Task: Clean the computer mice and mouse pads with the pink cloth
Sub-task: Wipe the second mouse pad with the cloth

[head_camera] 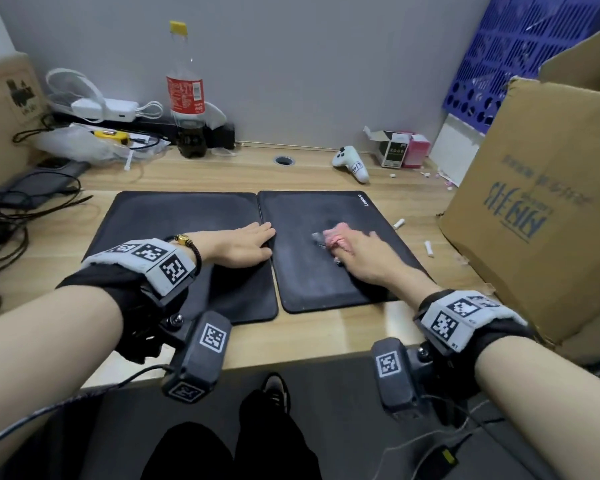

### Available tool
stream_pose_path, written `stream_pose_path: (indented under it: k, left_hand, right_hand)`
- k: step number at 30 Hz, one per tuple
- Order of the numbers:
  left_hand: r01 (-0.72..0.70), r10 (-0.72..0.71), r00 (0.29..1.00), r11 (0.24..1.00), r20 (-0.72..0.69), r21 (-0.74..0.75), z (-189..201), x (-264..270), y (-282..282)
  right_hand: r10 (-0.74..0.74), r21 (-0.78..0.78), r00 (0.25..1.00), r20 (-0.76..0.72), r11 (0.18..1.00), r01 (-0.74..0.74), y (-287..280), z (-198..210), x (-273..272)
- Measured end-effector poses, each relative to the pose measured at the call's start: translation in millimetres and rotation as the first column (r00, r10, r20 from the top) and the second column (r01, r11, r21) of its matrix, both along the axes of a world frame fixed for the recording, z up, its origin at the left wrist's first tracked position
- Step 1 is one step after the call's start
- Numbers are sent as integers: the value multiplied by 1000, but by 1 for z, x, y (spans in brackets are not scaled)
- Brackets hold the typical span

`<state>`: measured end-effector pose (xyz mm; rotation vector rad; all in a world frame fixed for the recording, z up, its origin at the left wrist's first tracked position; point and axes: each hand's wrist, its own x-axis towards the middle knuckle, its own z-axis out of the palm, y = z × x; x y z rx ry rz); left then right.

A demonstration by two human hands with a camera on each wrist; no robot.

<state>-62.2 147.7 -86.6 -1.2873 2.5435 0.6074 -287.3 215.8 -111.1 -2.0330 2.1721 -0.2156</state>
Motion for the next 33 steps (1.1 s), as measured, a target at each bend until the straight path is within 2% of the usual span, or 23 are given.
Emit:
stream_pose_path:
  k: [4, 7, 9, 14, 20, 23, 27, 33]
  left_hand:
    - [-59, 58, 996, 998, -66, -12, 3, 6, 3]
    - [-81, 80, 995, 997, -65, -14, 2, 5, 4]
    - [-80, 78, 995, 996, -60, -29, 2, 3, 5]
    - [-65, 62, 995, 997, -82, -31, -7, 4, 3]
    - [-119, 115, 983, 993, -142, -23, -6, 5, -4]
    - [-149, 147, 978, 989, -149, 3, -7, 2, -6]
    - [-234, 244, 942, 970, -230, 72, -11, 2, -18]
    - [-283, 298, 915, 955, -271, 95, -13, 11, -44]
  right_hand:
    - [187, -13, 977, 99, 982, -187, 11, -4, 68]
    - [245, 11, 959, 140, 969, -249, 19, -7, 75]
    - [228, 37, 966, 119, 972, -234, 25, -1, 58]
    - [57, 26, 983, 172, 998, -63, 32, 0, 26]
    - [248, 29, 951, 182, 966, -258, 41, -12, 55]
    - [218, 33, 956, 196, 973, -228, 43, -14, 57]
    - [181, 40, 974, 132, 981, -188, 35, 0, 60]
    - [130, -46, 984, 120, 991, -125, -15, 3, 62]
